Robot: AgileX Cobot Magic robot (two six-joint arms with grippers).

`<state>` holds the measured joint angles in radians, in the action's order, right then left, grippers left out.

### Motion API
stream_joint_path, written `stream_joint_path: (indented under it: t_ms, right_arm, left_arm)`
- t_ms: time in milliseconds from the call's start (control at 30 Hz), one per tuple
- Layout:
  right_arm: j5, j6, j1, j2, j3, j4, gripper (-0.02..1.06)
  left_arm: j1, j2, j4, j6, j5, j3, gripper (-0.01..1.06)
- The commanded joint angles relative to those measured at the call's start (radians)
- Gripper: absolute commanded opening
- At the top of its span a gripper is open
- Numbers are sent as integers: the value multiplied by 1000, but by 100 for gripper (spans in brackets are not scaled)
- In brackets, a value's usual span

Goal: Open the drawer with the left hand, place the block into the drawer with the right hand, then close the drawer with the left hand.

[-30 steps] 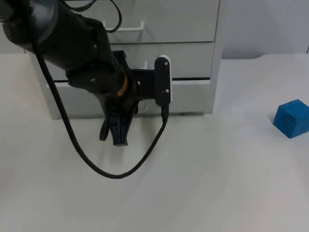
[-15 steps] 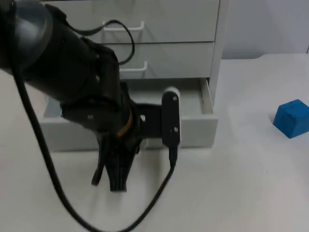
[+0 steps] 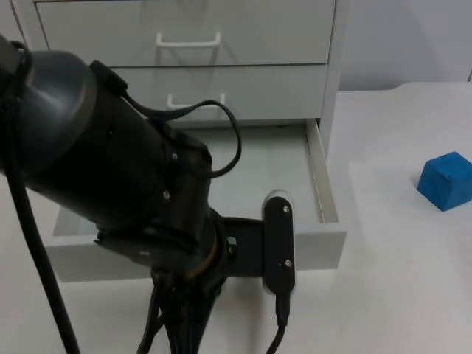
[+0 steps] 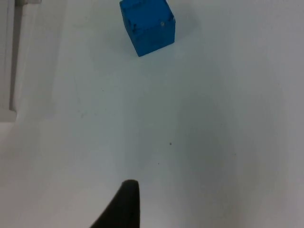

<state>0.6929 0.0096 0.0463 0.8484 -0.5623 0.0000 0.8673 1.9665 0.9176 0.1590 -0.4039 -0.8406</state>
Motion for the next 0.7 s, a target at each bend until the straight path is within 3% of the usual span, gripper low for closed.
stream_joint_path:
  t_ms: [0,200,333,367,400,467,667]
  right_arm:
    - [-8,1,-3,-3,-6,5,105]
    - [-8,1,-3,-3,-6,5,105]
    - [-8,1,-3,-3,-6,5,105]
    - [-8,1,-3,-3,-6,5,105]
    - [-8,-1,-3,-3,-6,0,105]
    - [-8,-1,-3,-3,-6,0,105]
    - [-4,-1,-3,-3,-6,0,105]
  left_arm:
    - [15,15,-11,-2,26,20,0]
    - [15,15,16,-2,19,18,5]
    - [15,-3,16,6,23,18,35]
    - [15,-3,16,6,23,18,35]
    - [15,-20,16,6,27,18,49]
    - [15,-44,16,6,27,18,61]
    - [20,-131,-116,-22,14,18,68]
